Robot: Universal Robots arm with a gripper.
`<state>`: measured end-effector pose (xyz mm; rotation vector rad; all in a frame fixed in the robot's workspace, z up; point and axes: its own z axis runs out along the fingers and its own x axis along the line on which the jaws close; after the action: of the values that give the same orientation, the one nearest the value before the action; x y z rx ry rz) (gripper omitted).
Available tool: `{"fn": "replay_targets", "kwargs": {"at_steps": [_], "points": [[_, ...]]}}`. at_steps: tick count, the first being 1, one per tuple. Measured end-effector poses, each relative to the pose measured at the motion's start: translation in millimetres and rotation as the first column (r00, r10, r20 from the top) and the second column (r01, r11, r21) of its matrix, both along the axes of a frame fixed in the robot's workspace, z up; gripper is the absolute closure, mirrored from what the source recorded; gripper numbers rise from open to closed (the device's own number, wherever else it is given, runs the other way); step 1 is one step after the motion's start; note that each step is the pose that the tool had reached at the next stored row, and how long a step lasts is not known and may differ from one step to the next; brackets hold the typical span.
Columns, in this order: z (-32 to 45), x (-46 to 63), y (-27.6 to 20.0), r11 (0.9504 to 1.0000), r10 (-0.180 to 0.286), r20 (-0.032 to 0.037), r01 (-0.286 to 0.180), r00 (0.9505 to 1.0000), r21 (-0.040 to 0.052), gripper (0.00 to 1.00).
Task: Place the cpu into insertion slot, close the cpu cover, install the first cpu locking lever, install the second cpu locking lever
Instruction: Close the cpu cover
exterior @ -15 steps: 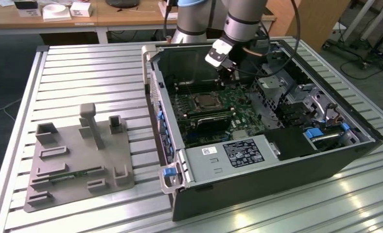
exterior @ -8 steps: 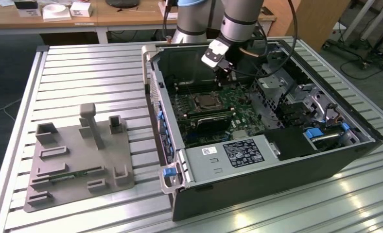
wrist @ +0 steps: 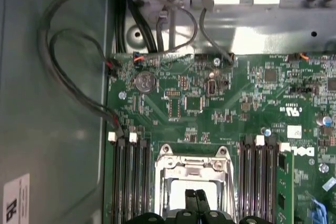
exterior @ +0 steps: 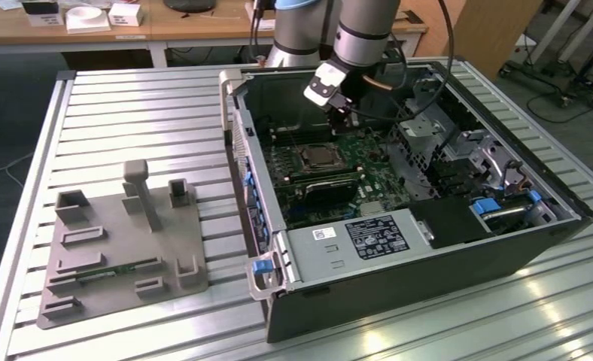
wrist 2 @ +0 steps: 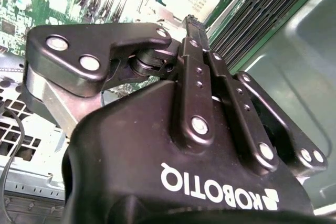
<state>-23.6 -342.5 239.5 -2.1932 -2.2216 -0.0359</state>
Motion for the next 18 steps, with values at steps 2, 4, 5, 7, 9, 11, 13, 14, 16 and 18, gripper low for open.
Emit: {"fn": "replay_targets", "kwargs": {"at_steps": [2, 4, 5, 7, 9, 11, 13, 14, 16, 18], "points": [[-0.7, -3.4, 0.0, 1.0, 0.0, 0.0, 0.0, 1.0, 0.0, 0.9], [-1.4, -7.2, 0.0, 1.0, 0.0, 0.0, 0.0, 1.0, -0.0001, 0.9], [-1.8, -9.3, 0.0, 1.0, 0.0, 0.0, 0.0, 1.0, 0.0, 0.9], [-2.7, -13.0, 0.0, 1.0, 0.0, 0.0, 0.0, 1.0, 0.0, 0.9], [-3.6, -16.3, 0.0, 1.0, 0.0, 0.0, 0.0, 1.0, 0.0, 0.9], [-4.6, -19.5, 0.0, 1.0, 0.0, -0.0001, 0.0, 1.0, 0.0, 0.9], [-5.6, -22.5, 0.0, 1.0, 0.0, -0.0001, 0.0, 1.0, 0.0, 0.9], [-6.2, -23.9, 0.0, 1.0, 0.0, 0.0, 0.0, 1.0, 0.0, 0.9], [-7.7, -26.9, 0.0, 1.0, 0.0, -0.0001, 0.0, 1.0, 0.0, 0.9], [-9.3, -29.9, 0.0, 1.0, 0.0, -0.0001, 0.0, 1.0, 0.0, 0.9]]}}
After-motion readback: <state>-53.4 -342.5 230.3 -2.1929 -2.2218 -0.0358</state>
